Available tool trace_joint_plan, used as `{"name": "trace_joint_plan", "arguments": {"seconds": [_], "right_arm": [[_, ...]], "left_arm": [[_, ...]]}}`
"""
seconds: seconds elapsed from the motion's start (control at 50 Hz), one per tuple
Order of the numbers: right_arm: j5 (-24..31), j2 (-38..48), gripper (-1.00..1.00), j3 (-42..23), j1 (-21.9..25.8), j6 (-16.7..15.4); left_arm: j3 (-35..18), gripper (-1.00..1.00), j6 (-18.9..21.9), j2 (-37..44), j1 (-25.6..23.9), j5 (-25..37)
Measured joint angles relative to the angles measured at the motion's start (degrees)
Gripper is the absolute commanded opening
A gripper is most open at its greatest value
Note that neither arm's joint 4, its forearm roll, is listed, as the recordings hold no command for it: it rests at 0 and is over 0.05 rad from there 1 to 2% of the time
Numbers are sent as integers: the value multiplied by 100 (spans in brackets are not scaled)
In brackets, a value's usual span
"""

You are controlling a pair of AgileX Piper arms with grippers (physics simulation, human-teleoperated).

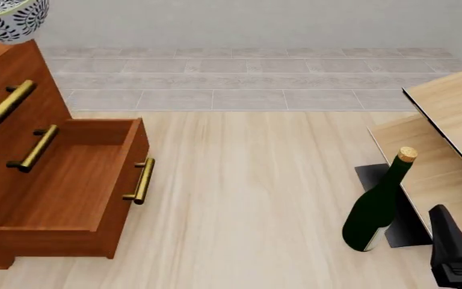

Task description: Put the bowl on top of the cabinet.

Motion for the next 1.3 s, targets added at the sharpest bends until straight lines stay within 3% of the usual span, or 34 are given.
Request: {"name": "trace_joint_plan", "arguments": {"seconds": [0.34,0.56,0.82,1.3], "right_arm": [[-2,0,100,18,4,-15],[6,1,100,21,12,-19],[9,1,100,23,13,-10],[17,1,100,26,17,-29]], "left_arm": [[-451,-100,-389,337,1199,5],[-507,-100,-803,482,1848,5],[-546,-100,-945,754,2677,5],[-563,-100,-927,1294,3321,5]]}}
